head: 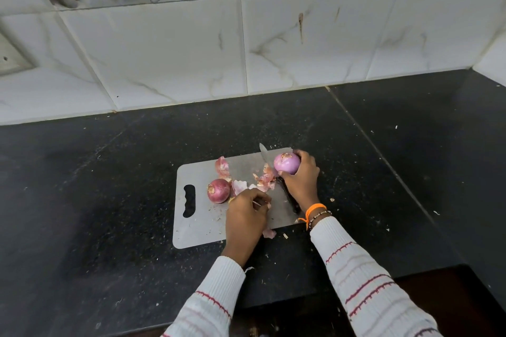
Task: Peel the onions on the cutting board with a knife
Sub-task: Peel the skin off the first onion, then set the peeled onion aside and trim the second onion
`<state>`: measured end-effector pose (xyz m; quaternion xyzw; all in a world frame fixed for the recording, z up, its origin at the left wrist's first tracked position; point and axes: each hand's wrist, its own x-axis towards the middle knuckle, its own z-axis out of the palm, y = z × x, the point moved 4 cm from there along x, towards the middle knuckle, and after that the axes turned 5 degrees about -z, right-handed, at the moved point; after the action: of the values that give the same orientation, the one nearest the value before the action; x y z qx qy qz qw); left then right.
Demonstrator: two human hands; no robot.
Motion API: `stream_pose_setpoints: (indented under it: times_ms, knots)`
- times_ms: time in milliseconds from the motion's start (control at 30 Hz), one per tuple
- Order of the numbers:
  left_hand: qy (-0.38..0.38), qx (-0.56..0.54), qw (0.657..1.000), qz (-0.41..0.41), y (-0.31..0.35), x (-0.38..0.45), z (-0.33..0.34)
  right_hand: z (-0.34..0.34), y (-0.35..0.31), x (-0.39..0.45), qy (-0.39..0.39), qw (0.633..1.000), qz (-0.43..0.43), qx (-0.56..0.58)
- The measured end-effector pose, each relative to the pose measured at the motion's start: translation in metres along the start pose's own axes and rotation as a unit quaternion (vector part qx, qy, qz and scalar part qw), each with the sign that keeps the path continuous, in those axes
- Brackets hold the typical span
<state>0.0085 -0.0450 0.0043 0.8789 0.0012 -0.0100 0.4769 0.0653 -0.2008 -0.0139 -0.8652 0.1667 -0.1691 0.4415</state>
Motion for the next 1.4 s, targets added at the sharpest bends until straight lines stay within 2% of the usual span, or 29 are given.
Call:
stream_pose_setpoints:
  times_ms: [167, 233, 333, 400, 500, 700, 933, 1233, 1400]
  knots:
    - [0.023, 0.0, 1.0, 0.009, -0.005, 0.004, -0.002, -0.001, 0.001, -0.005, -0.018, 1.0, 0.012, 0.015]
    - [0.038, 0.006, 0.999, 0.01, -0.008, 0.005, -0.004, -0.006, 0.0, -0.011, 0.002, 1.0, 0.008, -0.004]
    - [0.092, 0.029, 0.995, 0.017, -0.011, 0.008, -0.014, -0.013, -0.005, -0.029, 0.041, 0.998, -0.045, -0.027]
    - [0.143, 0.05, 0.988, 0.028, -0.015, 0.011, -0.022, -0.01, -0.006, -0.04, 0.015, 0.994, -0.082, -0.074]
    - [0.194, 0.078, 0.978, -0.01, -0.025, 0.015, -0.034, -0.004, -0.004, -0.052, -0.021, 0.978, -0.117, -0.172]
    - [0.132, 0.078, 0.986, -0.062, -0.046, 0.024, -0.039, -0.003, -0.006, -0.055, -0.033, 0.96, -0.123, -0.251]
    - [0.093, 0.044, 0.994, -0.039, -0.051, 0.031, -0.04, 0.005, -0.02, -0.069, -0.095, 0.964, -0.108, -0.222]
    - [0.168, 0.008, 0.986, -0.01, -0.053, 0.021, -0.059, 0.042, -0.044, -0.081, -0.158, 0.968, -0.106, -0.165]
    - [0.209, -0.006, 0.978, -0.007, -0.055, 0.018, -0.079, 0.067, -0.068, -0.088, -0.189, 0.958, -0.156, -0.151]
